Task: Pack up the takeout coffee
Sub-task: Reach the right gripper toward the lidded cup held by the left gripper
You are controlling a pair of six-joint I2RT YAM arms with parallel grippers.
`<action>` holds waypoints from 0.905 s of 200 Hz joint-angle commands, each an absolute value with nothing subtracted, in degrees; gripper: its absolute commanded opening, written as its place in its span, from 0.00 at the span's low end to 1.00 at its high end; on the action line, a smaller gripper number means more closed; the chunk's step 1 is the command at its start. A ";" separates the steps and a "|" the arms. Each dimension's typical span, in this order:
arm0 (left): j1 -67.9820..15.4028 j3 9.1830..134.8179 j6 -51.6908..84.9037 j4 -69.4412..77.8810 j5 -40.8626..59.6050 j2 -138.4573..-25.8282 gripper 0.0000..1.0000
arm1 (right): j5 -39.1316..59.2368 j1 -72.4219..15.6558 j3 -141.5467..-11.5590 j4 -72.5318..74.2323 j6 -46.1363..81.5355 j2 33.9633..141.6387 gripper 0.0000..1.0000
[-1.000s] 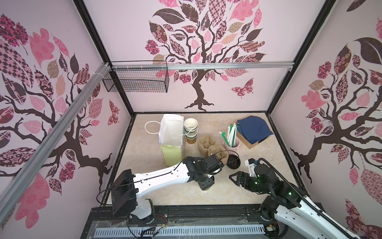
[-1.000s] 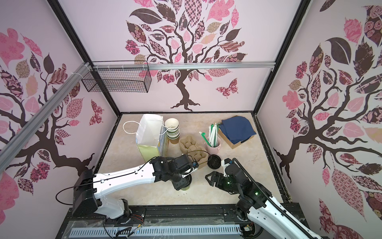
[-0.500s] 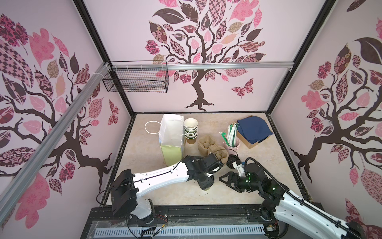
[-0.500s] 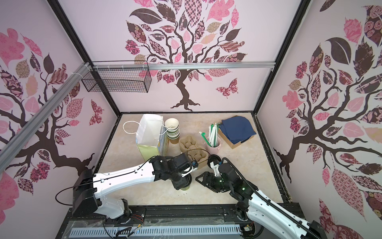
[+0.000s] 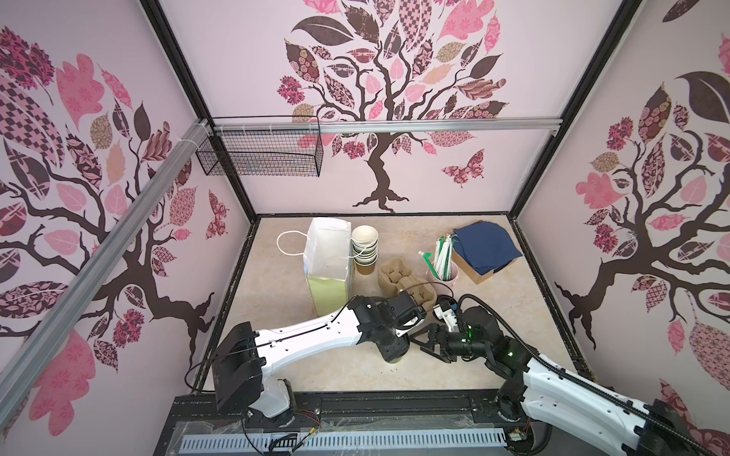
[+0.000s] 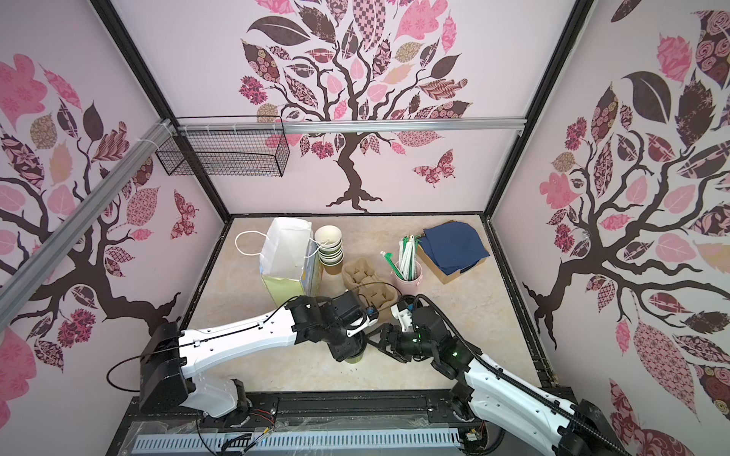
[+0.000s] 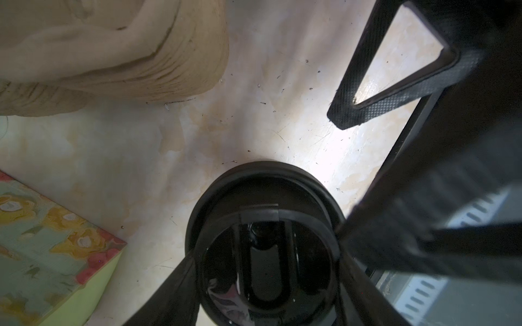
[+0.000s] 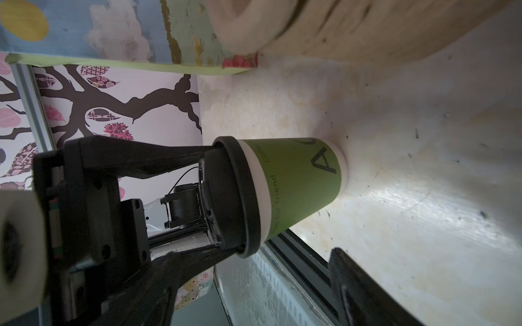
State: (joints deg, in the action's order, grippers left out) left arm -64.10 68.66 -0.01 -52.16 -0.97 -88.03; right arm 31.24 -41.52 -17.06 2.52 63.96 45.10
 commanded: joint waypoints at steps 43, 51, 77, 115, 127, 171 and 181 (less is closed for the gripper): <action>-64.20 65.64 -0.31 -55.33 2.10 -93.82 0.65 | 34.40 -42.89 -16.48 10.73 64.42 50.41 0.81; -64.25 65.81 -0.35 -55.37 2.09 -93.93 0.66 | 34.58 -42.89 -16.61 11.37 64.42 50.91 0.81; -64.25 66.31 -0.26 -55.33 2.09 -94.28 0.67 | 34.71 -42.97 -16.45 12.71 64.34 52.27 0.81; -64.25 66.71 -0.09 -55.44 1.98 -94.45 0.67 | 34.52 -42.89 -16.28 14.31 64.12 54.61 0.79; -64.25 66.83 -0.08 -55.62 1.85 -94.39 0.67 | 34.42 -42.97 -16.39 14.50 63.99 55.23 0.78; -64.24 66.80 0.19 -55.76 1.58 -93.78 0.68 | 32.97 -42.93 -16.11 12.34 63.22 57.03 0.71; -64.25 66.80 0.18 -55.72 1.55 -93.71 0.68 | 32.63 -42.91 -16.07 11.82 63.03 57.21 0.70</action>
